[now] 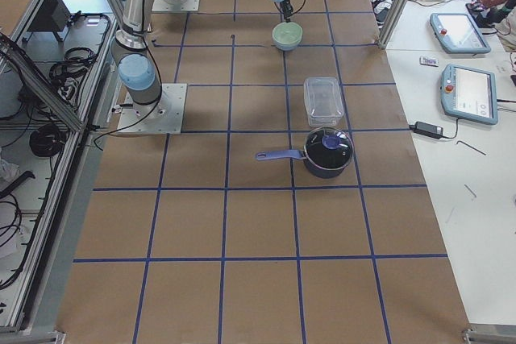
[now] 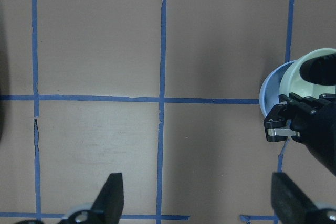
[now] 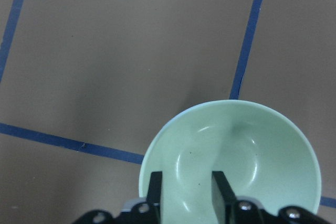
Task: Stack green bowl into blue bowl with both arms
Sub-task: 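Lower the green bowl into the blue bowl and open the right gripper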
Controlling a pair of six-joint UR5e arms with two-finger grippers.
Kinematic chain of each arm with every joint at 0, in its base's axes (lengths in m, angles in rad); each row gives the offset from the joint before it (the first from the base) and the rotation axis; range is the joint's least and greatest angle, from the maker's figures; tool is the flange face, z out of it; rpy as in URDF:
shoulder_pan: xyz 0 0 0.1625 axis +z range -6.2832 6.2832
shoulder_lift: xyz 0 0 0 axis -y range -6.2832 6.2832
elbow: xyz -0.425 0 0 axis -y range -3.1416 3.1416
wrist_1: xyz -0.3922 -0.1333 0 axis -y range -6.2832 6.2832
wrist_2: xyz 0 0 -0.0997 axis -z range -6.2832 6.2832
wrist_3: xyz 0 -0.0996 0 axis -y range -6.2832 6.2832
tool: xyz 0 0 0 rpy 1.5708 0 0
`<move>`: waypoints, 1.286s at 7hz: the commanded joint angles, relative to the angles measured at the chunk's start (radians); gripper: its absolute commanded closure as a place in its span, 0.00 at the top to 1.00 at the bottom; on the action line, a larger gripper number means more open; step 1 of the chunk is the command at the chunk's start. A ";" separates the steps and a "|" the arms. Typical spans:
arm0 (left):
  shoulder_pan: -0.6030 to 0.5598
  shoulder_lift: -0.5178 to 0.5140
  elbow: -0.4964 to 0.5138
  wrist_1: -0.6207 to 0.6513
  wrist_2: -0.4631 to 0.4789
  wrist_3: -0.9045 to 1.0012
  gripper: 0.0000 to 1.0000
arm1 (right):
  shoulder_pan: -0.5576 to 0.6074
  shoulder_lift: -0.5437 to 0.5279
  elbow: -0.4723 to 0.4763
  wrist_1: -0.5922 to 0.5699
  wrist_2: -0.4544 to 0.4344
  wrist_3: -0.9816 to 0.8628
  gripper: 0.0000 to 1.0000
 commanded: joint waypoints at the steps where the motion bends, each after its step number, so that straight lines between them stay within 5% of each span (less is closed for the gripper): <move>1: 0.001 0.000 0.000 0.000 0.000 0.000 1.00 | -0.014 -0.012 -0.007 0.001 -0.001 -0.001 1.00; 3: 0.002 0.000 0.000 0.000 0.000 0.000 1.00 | -0.111 -0.071 -0.009 0.063 0.001 -0.002 1.00; 9: 0.004 0.002 -0.005 0.000 -0.003 -0.002 1.00 | -0.426 -0.289 -0.005 0.511 0.067 -0.138 1.00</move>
